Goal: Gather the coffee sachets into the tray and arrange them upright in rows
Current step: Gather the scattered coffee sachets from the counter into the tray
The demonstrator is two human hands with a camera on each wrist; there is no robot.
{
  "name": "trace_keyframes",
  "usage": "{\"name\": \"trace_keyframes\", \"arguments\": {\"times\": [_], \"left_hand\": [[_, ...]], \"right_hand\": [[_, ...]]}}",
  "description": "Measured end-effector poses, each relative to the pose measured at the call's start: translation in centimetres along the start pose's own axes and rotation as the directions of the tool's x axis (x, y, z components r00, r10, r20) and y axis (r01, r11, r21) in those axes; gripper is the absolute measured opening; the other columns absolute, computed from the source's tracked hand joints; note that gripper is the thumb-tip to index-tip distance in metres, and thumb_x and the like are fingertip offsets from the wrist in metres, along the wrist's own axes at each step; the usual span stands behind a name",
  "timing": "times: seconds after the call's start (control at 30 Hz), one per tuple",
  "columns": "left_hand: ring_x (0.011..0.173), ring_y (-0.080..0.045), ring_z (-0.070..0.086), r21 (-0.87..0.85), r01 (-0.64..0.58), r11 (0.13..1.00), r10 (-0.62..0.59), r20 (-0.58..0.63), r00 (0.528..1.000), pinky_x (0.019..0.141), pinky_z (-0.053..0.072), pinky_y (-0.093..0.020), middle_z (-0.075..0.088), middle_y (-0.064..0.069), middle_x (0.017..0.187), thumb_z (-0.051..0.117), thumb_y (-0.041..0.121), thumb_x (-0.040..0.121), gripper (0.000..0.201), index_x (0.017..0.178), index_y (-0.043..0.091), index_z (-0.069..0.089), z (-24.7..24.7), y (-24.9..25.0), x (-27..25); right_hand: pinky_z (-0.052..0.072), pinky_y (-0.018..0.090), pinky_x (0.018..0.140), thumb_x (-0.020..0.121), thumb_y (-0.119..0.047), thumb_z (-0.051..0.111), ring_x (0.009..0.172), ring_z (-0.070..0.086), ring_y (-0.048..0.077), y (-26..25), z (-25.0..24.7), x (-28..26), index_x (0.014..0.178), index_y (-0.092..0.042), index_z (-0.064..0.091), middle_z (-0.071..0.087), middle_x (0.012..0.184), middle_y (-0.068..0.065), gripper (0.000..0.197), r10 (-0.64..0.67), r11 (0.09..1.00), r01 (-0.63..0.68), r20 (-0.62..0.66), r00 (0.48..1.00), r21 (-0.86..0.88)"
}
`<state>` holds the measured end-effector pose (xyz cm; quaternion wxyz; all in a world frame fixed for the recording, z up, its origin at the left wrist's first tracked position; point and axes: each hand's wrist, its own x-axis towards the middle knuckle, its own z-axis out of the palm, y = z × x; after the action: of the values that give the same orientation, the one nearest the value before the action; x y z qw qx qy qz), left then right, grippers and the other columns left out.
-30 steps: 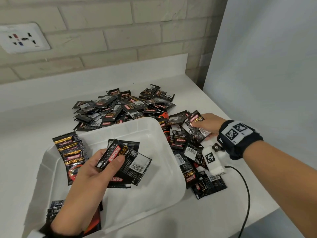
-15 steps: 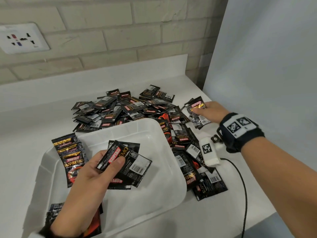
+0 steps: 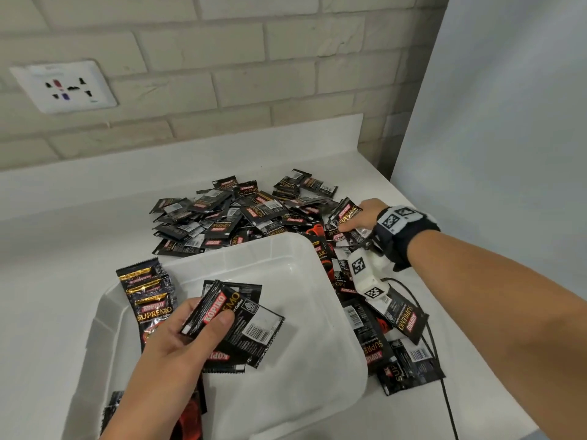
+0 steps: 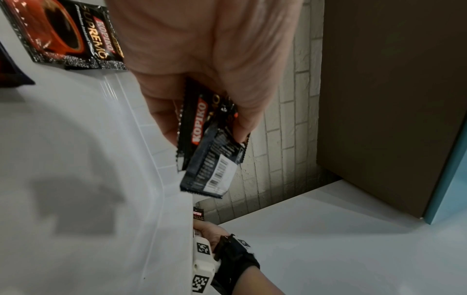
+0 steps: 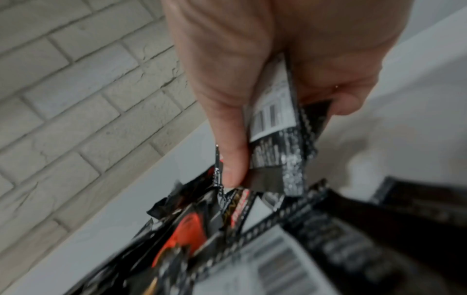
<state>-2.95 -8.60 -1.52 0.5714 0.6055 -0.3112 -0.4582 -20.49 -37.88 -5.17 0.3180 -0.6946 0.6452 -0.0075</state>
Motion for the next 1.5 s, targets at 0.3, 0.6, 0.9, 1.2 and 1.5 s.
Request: {"name": "trace_keyframes", "arguments": {"times": [0.3, 0.6, 0.9, 1.2, 1.5], "left_hand": [[0.065, -0.022, 0.071, -0.027, 0.001, 1.0, 0.0, 0.045, 0.999, 0.049, 0.052, -0.019, 0.074, -0.007, 0.078, 0.087, 0.057, 0.018, 0.065, 0.076, 0.031, 0.072, 0.9, 0.1, 1.0], [0.064, -0.016, 0.07, 0.025, 0.035, 0.999, -0.036, 0.034, 0.999, 0.061, 0.052, -0.027, 0.074, -0.008, 0.078, 0.056, 0.012, 0.085, 0.009, 0.09, 0.016, 0.063, 2.3, 0.3, 1.6], [0.091, -0.03, 0.069, -0.302, 0.099, 0.948, -0.022, 0.249, 0.968, 0.06, 0.057, -0.042, 0.071, -0.013, 0.104, 0.083, 0.06, 0.038, 0.077, 0.103, 0.02, 0.07, 2.6, 1.7, -0.3], [0.079, -0.025, 0.072, 0.027, -0.149, 0.988, 0.148, 0.029, 0.989, 0.075, 0.055, -0.045, 0.074, -0.006, 0.09, 0.088, 0.056, 0.015, 0.084, 0.09, 0.02, 0.071, -0.4, 2.2, -0.6], [0.061, 0.004, 0.066, 0.651, -0.057, 0.757, 0.0, 0.088, 0.996, 0.062, 0.048, -0.023, 0.07, 0.022, 0.068, 0.084, 0.048, 0.026, 0.054, 0.073, 0.061, 0.061, -8.2, 4.8, -2.6]], "right_hand": [[0.048, 0.023, 0.071, 0.073, -0.01, 0.075, 0.08, 0.059, 0.013, 3.4, -4.5, -3.9, 0.11, -0.007, 0.059, 0.063, 0.105, 0.007, 0.04, -0.074, 0.841, 0.16, -0.183, 0.98, 0.516], [0.045, 0.038, 0.098, 0.049, -0.023, 0.078, 0.105, 0.062, 0.02, -2.3, -1.6, -15.4, 0.107, -0.017, 0.059, 0.066, 0.11, 0.005, 0.062, -0.538, 0.58, 0.394, -0.027, 0.842, 0.714], [0.041, 0.037, 0.098, 0.079, -0.03, 0.071, 0.114, 0.046, 0.016, -5.0, 5.0, -18.4, 0.115, -0.019, 0.046, 0.052, 0.116, 0.0, 0.045, -0.668, 0.604, 0.613, -0.094, 0.738, 0.509], [0.025, 0.018, 0.106, 0.091, -0.046, 0.044, 0.126, 0.031, -0.005, -2.6, 3.0, -15.8, 0.135, -0.027, 0.043, 0.044, 0.12, -0.022, 0.049, -0.607, 0.656, 0.569, -0.1, 0.788, 0.496], [0.04, 0.016, 0.086, 0.062, -0.056, 0.05, 0.111, 0.041, -0.015, 5.7, 0.3, -18.5, 0.107, -0.061, 0.044, 0.04, 0.123, -0.023, 0.045, -0.481, 0.782, 0.438, -0.018, 0.876, 0.443]]}}
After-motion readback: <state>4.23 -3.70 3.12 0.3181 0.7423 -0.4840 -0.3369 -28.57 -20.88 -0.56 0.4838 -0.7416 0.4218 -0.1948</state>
